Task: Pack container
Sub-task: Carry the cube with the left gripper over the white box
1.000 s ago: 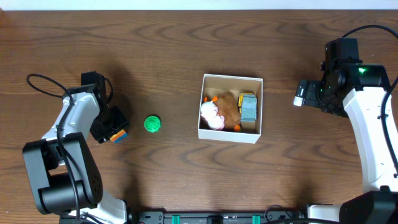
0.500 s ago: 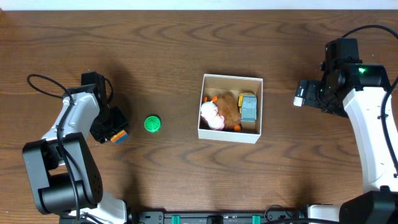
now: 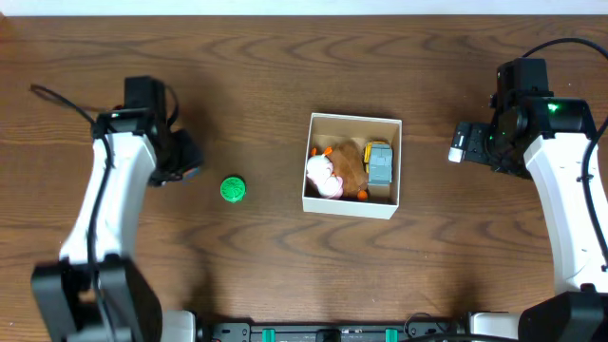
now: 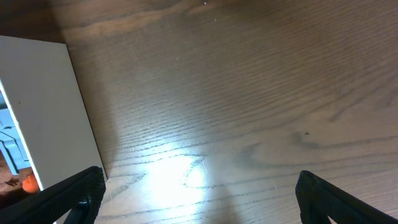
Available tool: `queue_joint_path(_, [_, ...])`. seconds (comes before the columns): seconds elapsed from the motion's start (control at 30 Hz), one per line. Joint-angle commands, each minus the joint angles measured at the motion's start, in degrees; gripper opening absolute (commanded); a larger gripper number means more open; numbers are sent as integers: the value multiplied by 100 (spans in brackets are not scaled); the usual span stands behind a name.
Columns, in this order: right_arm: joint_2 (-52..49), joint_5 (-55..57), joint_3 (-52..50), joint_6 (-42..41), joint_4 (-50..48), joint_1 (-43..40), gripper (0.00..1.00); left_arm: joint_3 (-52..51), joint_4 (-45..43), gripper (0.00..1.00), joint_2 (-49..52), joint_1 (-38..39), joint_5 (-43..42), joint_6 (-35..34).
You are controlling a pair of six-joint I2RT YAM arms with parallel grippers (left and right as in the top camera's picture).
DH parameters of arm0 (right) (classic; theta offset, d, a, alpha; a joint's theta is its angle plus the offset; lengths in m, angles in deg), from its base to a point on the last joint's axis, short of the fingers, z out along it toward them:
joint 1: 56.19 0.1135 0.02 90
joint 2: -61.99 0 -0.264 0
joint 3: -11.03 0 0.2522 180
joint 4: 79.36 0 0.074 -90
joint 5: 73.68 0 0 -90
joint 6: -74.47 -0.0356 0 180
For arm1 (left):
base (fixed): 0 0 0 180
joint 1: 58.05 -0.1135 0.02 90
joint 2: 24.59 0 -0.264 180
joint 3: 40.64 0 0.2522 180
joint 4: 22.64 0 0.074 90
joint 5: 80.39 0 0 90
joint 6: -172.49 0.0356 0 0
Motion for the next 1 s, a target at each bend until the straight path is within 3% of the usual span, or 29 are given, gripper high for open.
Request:
queue_joint_path(0.0, [55, -28, -4, 46, -11, -26, 99, 284, 57, 20, -625, 750, -2, 546])
queue_joint_path(0.2, [55, -48, -4, 46, 9, -20, 99, 428, -367, 8, -1329, 2568, 4, 1161])
queue_joint_path(0.43, [55, -48, -4, 46, 35, -9, 99, 428, -1307, 7, -1211, 4306, 63, 2009])
queue_joint_path(0.97, [55, -46, -7, 46, 35, -11, 99, 428, -1598, 8, 885, 5134, 299, 1974])
